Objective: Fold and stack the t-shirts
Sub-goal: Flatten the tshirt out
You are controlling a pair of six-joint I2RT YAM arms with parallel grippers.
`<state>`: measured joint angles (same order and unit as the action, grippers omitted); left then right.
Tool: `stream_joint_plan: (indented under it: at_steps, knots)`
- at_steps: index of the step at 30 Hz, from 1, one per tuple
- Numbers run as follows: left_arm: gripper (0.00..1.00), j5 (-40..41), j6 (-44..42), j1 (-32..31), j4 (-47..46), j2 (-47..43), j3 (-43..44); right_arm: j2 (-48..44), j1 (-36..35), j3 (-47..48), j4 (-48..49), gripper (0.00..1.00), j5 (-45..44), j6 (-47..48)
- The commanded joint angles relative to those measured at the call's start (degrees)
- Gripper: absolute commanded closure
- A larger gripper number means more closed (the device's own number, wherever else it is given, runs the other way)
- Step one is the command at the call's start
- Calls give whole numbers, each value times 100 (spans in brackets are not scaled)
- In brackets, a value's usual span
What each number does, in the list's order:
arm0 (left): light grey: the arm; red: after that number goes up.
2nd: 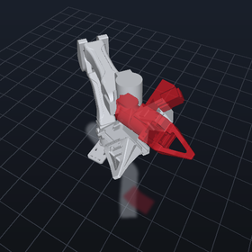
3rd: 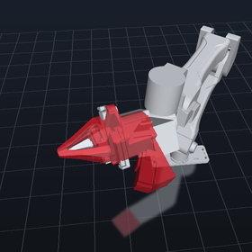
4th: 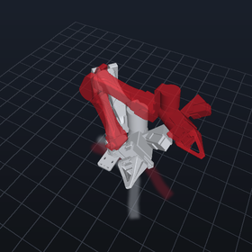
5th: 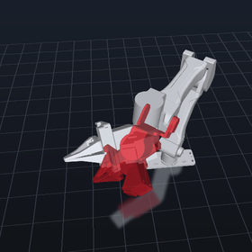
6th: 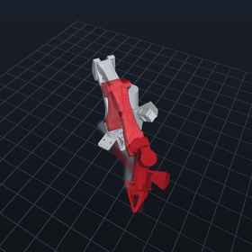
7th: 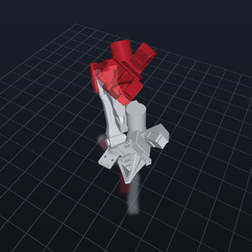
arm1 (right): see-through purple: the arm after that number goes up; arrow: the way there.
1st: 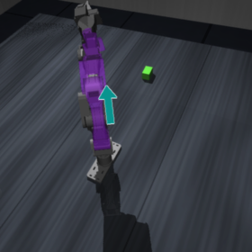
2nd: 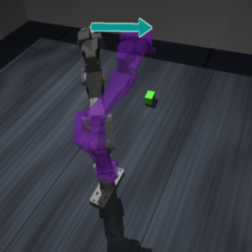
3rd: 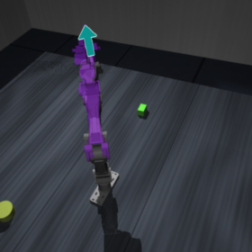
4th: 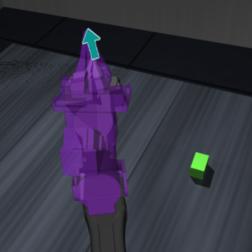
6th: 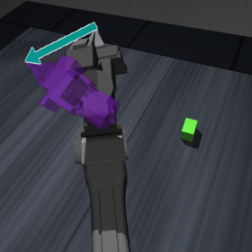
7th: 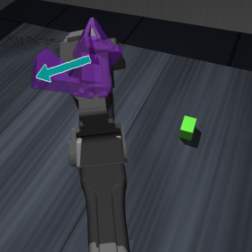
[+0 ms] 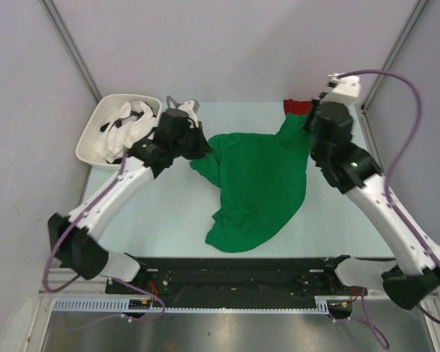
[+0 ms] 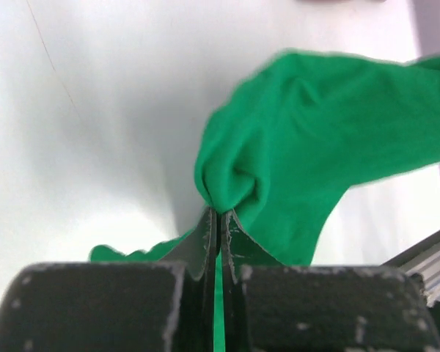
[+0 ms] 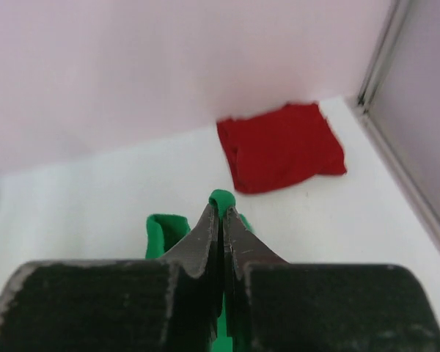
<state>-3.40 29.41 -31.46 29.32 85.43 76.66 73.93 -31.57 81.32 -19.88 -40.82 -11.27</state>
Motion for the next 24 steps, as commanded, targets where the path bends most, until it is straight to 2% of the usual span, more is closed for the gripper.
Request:
stream_joint_plan:
  at_steps: [1, 7, 14, 18, 24]
  knots:
    - [100, 76, -689, 140, 609, -1192, 699, -958, -86, 453, -454, 100, -647, 160]
    - [100, 120, -1209, 184, 698, -2799, 1439, -2145, -376, 1077, -438, 100, -349, 151]
    - [100, -178, -1543, 184, 84, -4260, 1649, -2910, -350, 1833, -447, 100, 1257, -138]
    - [100, -372, -1710, 184, 73, -4386, 2070, -2771, -8, 2658, -770, 100, 1918, -384]
    - [100, -354, -1772, 184, 206, -3983, 2643, -2314, 1266, 3267, -982, 100, 2982, -771]
